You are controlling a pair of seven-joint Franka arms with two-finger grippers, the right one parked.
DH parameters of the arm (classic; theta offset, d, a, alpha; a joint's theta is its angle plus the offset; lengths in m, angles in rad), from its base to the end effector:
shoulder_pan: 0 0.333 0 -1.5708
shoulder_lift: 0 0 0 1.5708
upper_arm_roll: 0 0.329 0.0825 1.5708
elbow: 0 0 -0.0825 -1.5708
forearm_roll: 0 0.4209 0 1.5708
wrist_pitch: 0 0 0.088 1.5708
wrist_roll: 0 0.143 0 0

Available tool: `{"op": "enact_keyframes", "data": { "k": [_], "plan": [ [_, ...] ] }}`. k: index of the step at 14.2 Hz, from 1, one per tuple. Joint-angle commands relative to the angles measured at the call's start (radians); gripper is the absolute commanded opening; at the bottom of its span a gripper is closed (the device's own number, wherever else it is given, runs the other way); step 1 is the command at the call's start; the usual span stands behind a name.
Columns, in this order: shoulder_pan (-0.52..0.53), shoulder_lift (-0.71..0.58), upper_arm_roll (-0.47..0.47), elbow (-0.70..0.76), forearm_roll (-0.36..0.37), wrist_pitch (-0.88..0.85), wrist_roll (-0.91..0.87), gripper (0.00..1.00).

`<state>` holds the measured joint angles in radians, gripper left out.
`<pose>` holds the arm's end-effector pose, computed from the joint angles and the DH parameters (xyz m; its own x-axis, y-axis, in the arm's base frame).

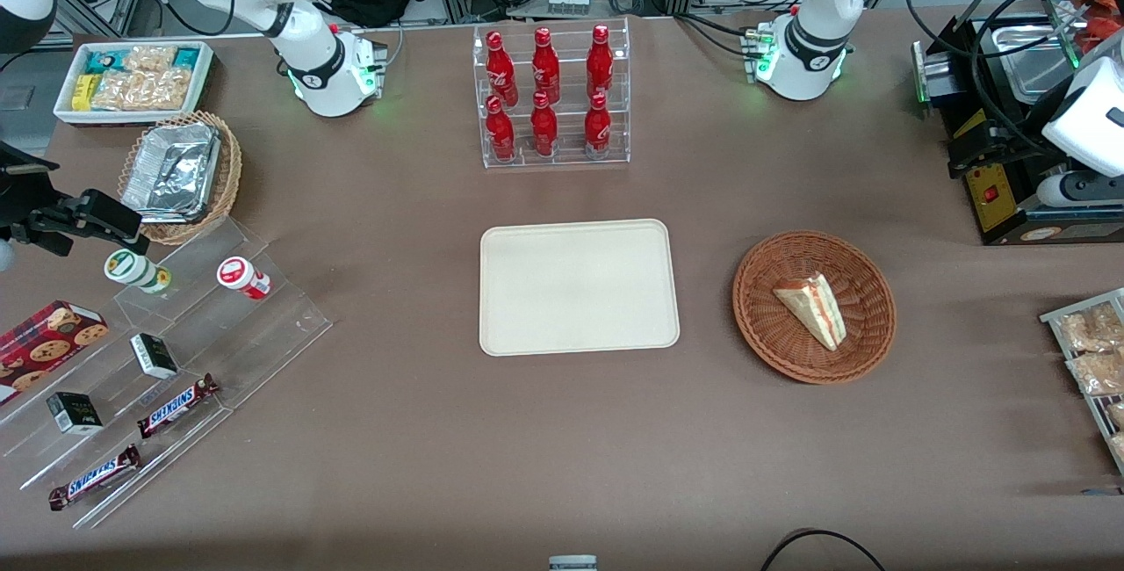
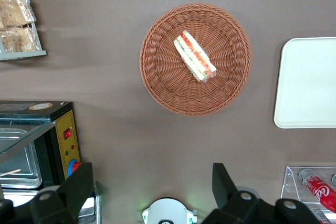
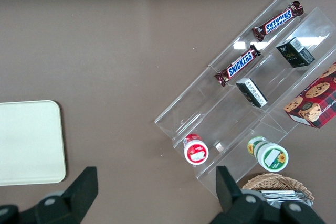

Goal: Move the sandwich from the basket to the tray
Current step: 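Move the left gripper over the sandwich in the wicker basket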

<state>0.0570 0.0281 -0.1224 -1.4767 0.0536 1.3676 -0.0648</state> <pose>0.5732 -0.0281 0.6163 0.9911 0.0103 -0.1328 0.0025 -0.9983 -0.0588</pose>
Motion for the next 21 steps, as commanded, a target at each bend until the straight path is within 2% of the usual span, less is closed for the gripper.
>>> {"op": "enact_keyframes", "data": {
  "k": [1,5,10,14,17,21],
  "plan": [
    [0.003,-0.002,0.000,0.026,-0.009,-0.032,0.014,1.00],
    [0.001,0.016,-0.002,-0.048,-0.009,0.003,0.007,1.00],
    [-0.003,0.007,-0.011,-0.367,-0.020,0.325,-0.025,1.00],
    [-0.005,0.000,-0.077,-0.595,-0.024,0.646,-0.284,1.00],
    [-0.006,0.012,-0.085,-0.733,-0.024,0.882,-0.414,1.00],
    [-0.009,0.084,-0.103,-0.761,-0.024,0.997,-0.553,1.00]
  ]
}}
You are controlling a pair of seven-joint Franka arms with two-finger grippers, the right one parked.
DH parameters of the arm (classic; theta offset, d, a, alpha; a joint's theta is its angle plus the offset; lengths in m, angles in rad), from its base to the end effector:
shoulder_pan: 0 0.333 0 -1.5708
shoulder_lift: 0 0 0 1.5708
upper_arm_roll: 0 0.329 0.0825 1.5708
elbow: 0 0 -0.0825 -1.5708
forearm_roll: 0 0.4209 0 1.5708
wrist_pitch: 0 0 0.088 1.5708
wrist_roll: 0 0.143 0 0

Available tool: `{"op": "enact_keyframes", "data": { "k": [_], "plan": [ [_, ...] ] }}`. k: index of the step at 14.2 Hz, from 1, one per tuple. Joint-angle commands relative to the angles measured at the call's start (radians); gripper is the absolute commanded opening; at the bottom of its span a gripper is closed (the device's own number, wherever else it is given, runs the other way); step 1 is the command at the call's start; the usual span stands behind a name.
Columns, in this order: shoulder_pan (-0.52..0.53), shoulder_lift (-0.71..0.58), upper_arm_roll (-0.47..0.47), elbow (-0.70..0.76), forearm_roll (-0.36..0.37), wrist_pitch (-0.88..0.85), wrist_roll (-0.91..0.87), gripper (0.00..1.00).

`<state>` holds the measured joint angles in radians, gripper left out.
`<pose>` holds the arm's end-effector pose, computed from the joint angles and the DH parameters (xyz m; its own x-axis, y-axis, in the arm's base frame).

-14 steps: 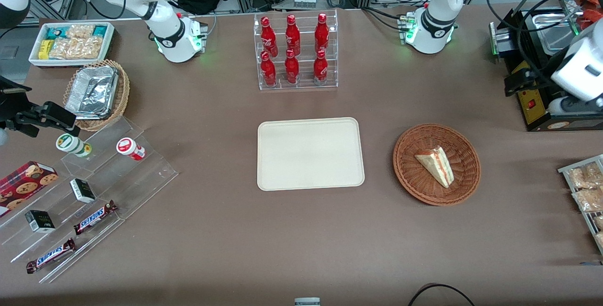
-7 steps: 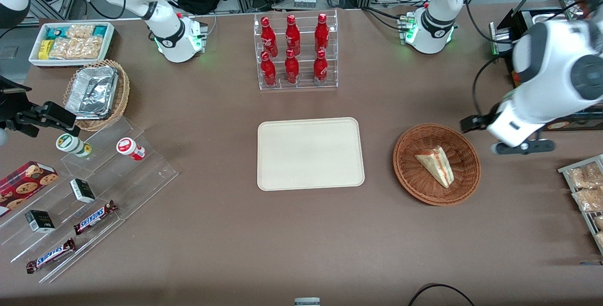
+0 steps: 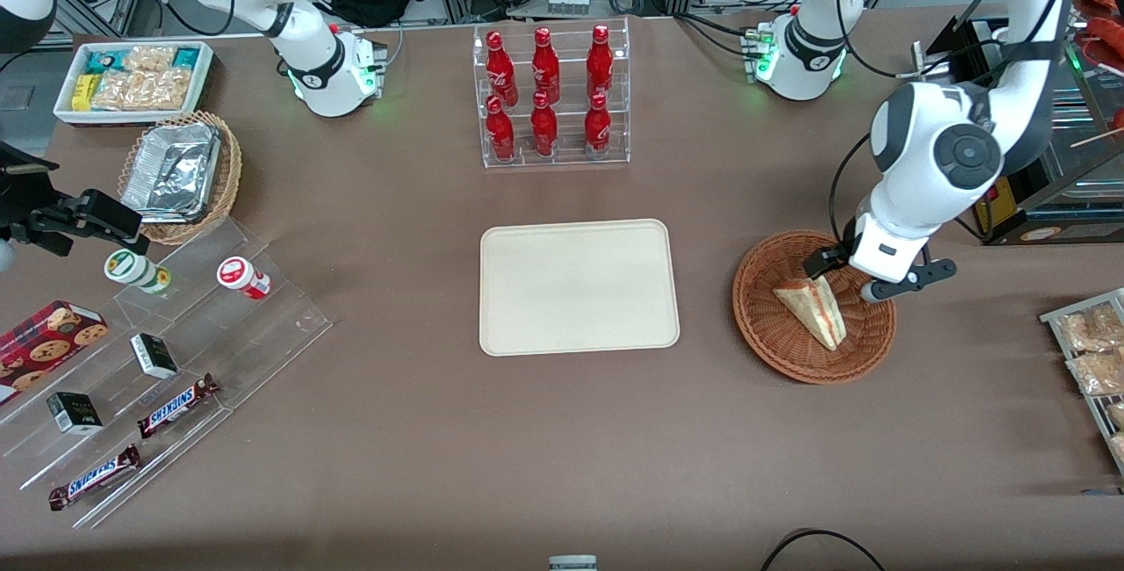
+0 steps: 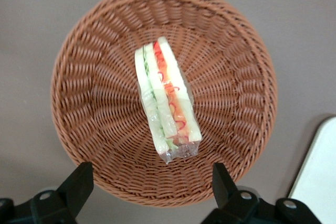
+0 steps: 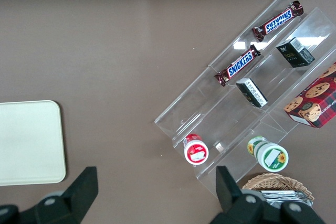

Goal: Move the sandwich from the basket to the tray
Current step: 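Lower the left gripper and close it on the wrapped sandwich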

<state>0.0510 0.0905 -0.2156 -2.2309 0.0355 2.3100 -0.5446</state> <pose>0.5550 -0.0910 0.2836 0.9370 0.3492 -0.0044 0.3492 -0.9370 -0.0105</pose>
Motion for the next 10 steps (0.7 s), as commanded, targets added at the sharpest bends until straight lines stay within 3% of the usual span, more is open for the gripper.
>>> {"op": "enact_keyframes", "data": {
  "k": [1,3,8,10],
  "plan": [
    [-0.003,0.044,-0.010,-0.009,-0.006,0.086,-0.105,1.00],
    [-0.003,0.084,-0.010,-0.009,-0.005,0.135,-0.184,1.00],
    [-0.002,0.162,-0.008,0.002,0.007,0.195,-0.187,0.96],
    [0.000,0.190,-0.007,0.022,0.006,0.212,-0.189,0.54]
  ]
}}
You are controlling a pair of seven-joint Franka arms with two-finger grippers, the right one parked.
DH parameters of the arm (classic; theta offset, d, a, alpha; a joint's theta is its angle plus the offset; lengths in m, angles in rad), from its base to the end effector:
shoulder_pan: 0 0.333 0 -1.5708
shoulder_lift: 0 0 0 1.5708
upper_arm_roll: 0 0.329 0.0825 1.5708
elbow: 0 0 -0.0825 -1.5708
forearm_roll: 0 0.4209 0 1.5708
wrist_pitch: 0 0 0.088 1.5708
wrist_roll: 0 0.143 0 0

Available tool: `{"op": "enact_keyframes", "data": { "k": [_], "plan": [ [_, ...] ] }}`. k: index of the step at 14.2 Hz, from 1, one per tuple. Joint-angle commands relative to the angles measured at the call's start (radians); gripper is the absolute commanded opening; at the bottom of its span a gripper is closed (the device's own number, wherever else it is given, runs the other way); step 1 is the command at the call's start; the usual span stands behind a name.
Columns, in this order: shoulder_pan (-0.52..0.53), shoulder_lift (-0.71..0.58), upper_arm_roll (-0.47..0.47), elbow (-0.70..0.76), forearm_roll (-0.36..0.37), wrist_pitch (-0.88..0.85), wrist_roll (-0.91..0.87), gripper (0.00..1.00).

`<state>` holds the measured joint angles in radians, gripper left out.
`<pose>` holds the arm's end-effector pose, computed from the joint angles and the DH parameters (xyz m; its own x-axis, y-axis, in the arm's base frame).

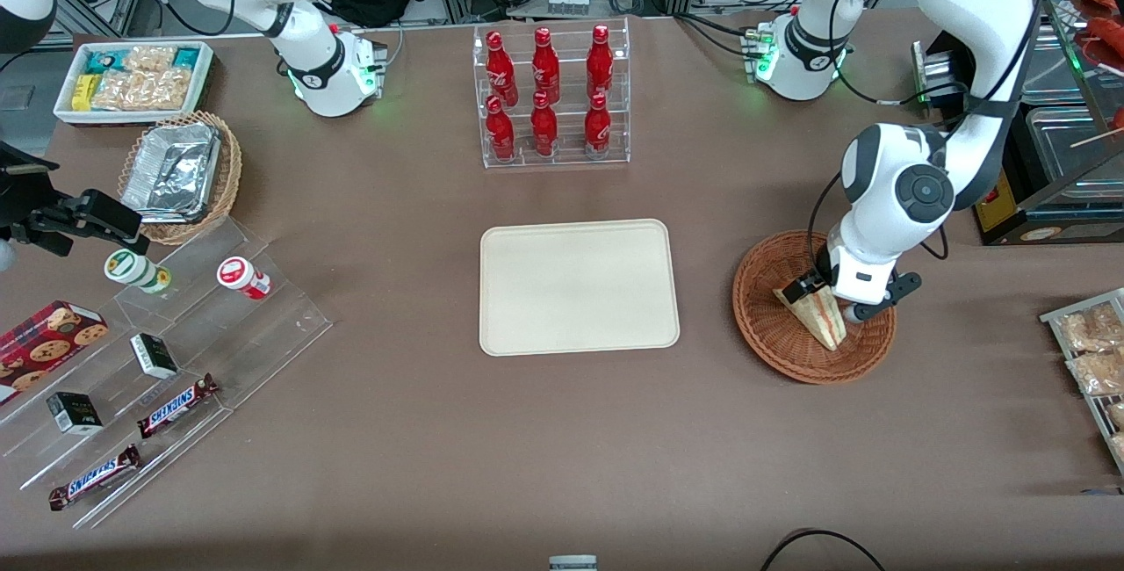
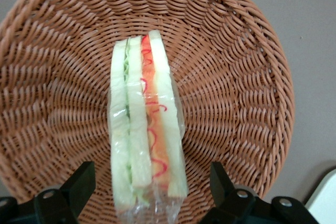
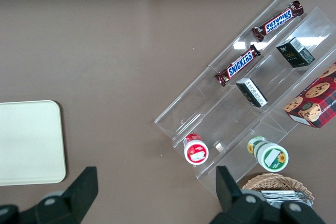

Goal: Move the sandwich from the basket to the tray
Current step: 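Lower the left gripper and close it on the wrapped sandwich, then lift the sandwich and carry it with the left gripper to the tray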

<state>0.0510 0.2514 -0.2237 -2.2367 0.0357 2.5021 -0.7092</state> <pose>0.5650 -0.1010 0.2090 0.8701 0.4928 -0.0056 0.4926 -0.8694 0.0391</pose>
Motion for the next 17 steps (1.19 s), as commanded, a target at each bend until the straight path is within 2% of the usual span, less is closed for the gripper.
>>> {"op": "enact_keyframes", "data": {
  "k": [1,2,4,6,7,9,12,14,17],
  "plan": [
    [0.003,0.038,0.003,0.043,0.006,0.020,-0.019,0.29],
    [0.004,0.040,0.003,0.048,0.007,0.018,-0.018,0.16],
    [0.006,0.031,0.006,0.049,0.010,0.011,-0.012,0.11],
    [0.007,0.005,0.007,0.081,0.010,-0.024,-0.012,0.11],
    [0.007,-0.006,0.009,0.119,0.010,-0.099,-0.013,0.11],
    [0.004,-0.044,0.009,0.222,0.013,-0.303,-0.015,0.11],
    [-0.019,-0.049,-0.034,0.466,0.009,-0.637,-0.009,0.11],
    [-0.075,-0.026,-0.071,0.515,0.007,-0.664,-0.015,0.11],
    [-0.216,0.012,-0.072,0.517,0.001,-0.614,-0.024,0.12]
  ]
}}
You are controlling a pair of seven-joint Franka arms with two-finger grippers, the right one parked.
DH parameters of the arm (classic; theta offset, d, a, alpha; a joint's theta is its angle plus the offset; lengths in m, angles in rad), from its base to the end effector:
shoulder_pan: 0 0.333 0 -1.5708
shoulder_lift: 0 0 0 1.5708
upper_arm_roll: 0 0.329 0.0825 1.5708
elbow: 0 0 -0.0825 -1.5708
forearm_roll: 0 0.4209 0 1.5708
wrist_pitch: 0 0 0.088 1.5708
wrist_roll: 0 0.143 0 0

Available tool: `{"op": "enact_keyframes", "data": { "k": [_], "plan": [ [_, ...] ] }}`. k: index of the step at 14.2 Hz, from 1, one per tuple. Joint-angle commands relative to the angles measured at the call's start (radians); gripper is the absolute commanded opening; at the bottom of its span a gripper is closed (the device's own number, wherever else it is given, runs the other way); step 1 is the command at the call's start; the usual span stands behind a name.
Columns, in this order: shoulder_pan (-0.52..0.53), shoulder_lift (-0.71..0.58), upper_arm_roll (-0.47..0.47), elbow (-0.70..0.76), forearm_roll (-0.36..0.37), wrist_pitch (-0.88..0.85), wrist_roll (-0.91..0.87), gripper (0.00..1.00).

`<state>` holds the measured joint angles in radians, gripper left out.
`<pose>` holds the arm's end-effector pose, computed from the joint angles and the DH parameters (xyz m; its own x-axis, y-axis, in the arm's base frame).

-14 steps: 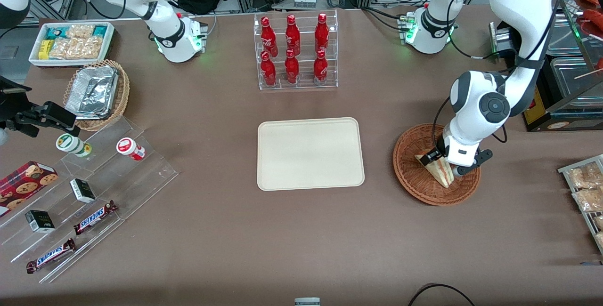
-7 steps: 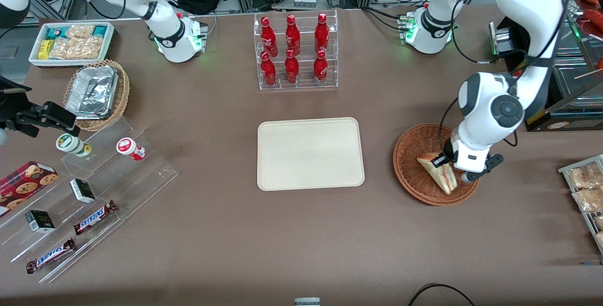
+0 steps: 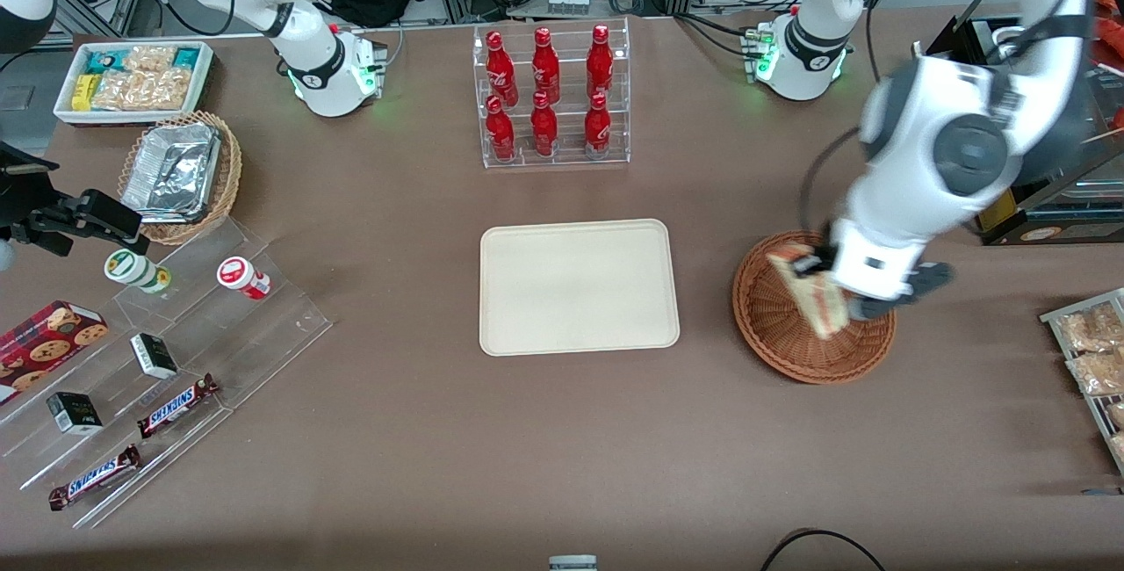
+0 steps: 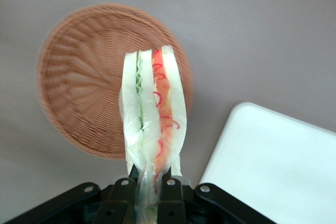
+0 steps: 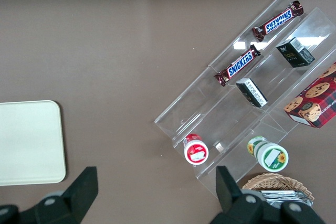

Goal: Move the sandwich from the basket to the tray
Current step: 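Lift the sandwich and carry it with the left gripper to the tray, then lower the sandwich onto the cream tray and open the left gripper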

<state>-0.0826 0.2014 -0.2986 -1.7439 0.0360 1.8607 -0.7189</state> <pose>0.6019 -0.2276 0.4170 0.9433 0.3238 -0.0733 0.3224 -0.9461 -0.0306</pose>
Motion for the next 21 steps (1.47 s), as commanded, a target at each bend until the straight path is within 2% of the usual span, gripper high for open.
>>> {"op": "enact_keyframes", "data": {
  "k": [1,4,8,14,19,20,21],
  "plan": [
    [-0.126,0.082,0.003,0.023,0.002,0.072,-0.017,0.12],
    [-0.244,0.168,0.004,0.023,0.013,0.190,-0.036,0.12],
    [-0.351,0.269,0.006,0.024,0.013,0.296,-0.042,0.13],
    [-0.443,0.380,0.012,0.024,0.013,0.483,-0.097,0.14],
    [-0.483,0.405,0.026,0.018,0.015,0.506,-0.119,0.16],
    [-0.483,0.411,0.026,0.020,0.013,0.506,-0.120,0.31],
    [-0.483,0.411,0.027,0.023,0.013,0.506,-0.122,0.62]
  ]
}}
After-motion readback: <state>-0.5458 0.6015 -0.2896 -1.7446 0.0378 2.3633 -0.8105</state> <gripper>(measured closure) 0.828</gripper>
